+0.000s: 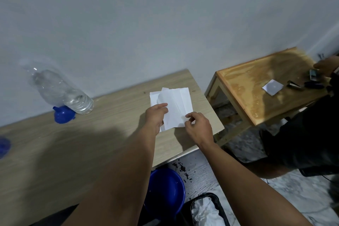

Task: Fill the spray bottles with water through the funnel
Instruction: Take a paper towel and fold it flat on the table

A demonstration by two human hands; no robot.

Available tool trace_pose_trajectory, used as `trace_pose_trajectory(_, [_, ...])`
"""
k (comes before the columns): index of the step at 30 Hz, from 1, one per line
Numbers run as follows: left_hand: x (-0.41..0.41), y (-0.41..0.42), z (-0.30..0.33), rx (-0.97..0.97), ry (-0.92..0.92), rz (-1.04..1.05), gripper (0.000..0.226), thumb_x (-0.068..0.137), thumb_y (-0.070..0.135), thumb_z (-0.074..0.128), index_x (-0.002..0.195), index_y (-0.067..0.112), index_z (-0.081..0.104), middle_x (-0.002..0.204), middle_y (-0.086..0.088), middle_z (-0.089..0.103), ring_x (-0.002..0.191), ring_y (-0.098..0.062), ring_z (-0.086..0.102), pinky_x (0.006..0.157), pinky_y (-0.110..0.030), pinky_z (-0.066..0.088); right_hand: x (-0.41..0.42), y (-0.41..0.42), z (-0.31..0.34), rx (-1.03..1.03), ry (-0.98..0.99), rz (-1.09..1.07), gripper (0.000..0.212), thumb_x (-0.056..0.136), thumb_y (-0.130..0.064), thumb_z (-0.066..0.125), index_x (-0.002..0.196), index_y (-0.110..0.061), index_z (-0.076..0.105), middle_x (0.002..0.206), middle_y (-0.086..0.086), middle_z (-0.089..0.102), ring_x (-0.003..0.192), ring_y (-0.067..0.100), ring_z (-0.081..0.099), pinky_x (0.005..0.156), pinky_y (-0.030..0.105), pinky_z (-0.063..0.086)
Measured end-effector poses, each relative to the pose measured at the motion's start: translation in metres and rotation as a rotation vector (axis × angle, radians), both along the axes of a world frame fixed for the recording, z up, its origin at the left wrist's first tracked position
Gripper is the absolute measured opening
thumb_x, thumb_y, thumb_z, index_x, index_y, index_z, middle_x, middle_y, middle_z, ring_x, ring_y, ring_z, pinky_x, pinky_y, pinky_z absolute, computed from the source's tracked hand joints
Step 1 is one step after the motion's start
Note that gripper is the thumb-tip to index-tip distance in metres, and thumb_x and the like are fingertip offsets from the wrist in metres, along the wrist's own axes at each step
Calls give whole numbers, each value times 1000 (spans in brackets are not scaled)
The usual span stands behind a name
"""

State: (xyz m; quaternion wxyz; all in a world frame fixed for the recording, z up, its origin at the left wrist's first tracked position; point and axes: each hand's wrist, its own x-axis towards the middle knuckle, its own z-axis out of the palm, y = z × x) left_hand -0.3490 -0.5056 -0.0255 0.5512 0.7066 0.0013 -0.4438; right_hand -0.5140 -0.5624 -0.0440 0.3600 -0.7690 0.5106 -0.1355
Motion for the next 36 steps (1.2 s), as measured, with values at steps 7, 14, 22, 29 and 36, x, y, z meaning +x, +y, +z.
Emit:
trace_pose_trajectory(7, [0, 9, 16, -61, -7, 1, 29, 88, 12, 63, 112, 21, 75, 111, 0, 72, 102, -23, 68, 93, -42, 57, -5, 2, 8, 73, -112, -92, 22, 96, -17, 61, 114, -18, 74, 108, 0, 69, 98, 19, 64, 83, 34, 54])
trace_pose_trajectory(14, [7, 7, 62, -198, -6, -32, 23, 82, 24, 77, 104, 18, 77, 100, -1, 70, 91, -24, 70, 89, -43, 58, 0, 10, 36, 132, -354, -283, 25, 96, -9, 55, 103, -19, 76, 109, -6, 73, 101, 15, 67, 87, 31, 54])
trace_pose_trajectory(22, [44, 54, 109, -303, -75, -52, 29, 69, 27, 82, 95, 16, 80, 114, -9, 65, 100, -29, 67, 76, -39, 54, 45, 28, 82, 270, -603, -304, 15, 101, -22, 65, 115, -18, 67, 116, -1, 70, 100, 8, 64, 96, 34, 53])
trace_pose_trajectory(29, [108, 158, 126, -293, -171, 35, 25, 86, 17, 60, 100, 19, 80, 119, -9, 66, 92, -25, 64, 71, -35, 53, 116, 75, 98, 796, -619, -191, 76, 77, -53, 84, 138, -18, 55, 132, 2, 65, 118, 26, 67, 76, 43, 63])
trace_pose_trajectory(36, [180, 332, 116, -216, -245, 93, 36, 86, -1, 54, 100, 20, 79, 102, -6, 75, 82, -20, 67, 75, -38, 57, 198, 206, 104, 719, -772, -47, 30, 93, 2, 66, 111, -22, 68, 82, 2, 74, 67, 16, 61, 61, 28, 48])
